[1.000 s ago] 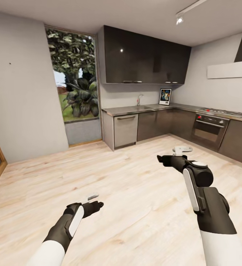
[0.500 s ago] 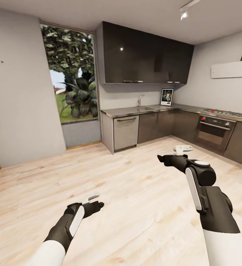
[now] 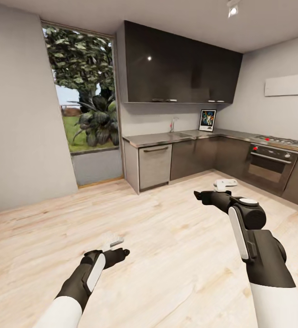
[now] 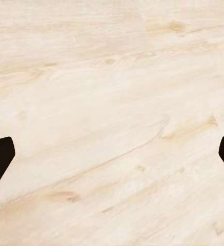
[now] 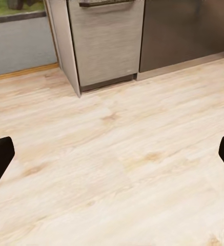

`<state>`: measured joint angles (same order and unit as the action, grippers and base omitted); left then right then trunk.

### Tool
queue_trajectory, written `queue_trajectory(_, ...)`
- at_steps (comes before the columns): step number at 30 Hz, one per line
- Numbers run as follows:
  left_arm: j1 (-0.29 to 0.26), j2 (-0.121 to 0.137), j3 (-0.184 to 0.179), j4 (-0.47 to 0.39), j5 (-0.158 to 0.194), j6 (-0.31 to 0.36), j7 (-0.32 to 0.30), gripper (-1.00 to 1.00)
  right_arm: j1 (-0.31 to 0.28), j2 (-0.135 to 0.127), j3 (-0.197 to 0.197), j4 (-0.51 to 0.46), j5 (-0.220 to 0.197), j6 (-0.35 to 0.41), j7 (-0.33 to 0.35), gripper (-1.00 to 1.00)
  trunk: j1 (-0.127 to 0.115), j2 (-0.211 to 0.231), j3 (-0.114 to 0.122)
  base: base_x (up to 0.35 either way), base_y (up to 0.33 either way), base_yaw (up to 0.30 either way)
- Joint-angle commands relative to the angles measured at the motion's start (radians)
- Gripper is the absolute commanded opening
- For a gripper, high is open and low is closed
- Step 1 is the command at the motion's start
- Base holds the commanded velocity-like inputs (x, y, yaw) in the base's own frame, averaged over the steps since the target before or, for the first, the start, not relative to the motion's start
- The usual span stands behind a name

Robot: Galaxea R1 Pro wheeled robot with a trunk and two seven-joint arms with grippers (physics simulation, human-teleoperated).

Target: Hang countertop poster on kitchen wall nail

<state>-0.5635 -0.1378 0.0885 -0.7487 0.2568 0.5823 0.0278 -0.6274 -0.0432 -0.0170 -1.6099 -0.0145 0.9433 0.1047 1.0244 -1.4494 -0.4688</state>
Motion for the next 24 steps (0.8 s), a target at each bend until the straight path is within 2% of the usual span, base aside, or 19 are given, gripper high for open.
queue_trajectory(1, -0.001, -0.002, 0.004, -0.001, 0.009, 0.006, 0.003, 1.0, -0.001, 0.001, -0.001, -0.001, -0.001, 0.004, 0.004, 1.0, 0.001, -0.001, -0.001, 0.346, -0.072, 0.0)
queue_trajectory(13, 0.0, -0.004, 0.001, -0.001, 0.006, 0.007, 0.004, 1.0, 0.001, 0.005, 0.0, -0.001, -0.001, 0.0, 0.002, 1.0, 0.001, -0.001, -0.001, 0.346, -0.09, 0.0)
queue_trajectory(16, -0.001, -0.005, -0.06, -0.003, 0.007, 0.006, 0.011, 1.0, 0.001, 0.004, 0.0, -0.001, -0.001, -0.001, 0.002, 1.0, 0.001, -0.001, -0.001, 0.346, -0.113, 0.0)
queue_trajectory(24, -0.001, -0.006, -0.099, -0.012, 0.012, 0.007, 0.016, 1.0, 0.003, 0.0, -0.002, -0.001, 0.0, -0.005, 0.007, 1.0, 0.001, -0.001, -0.001, 0.346, -0.116, 0.0)
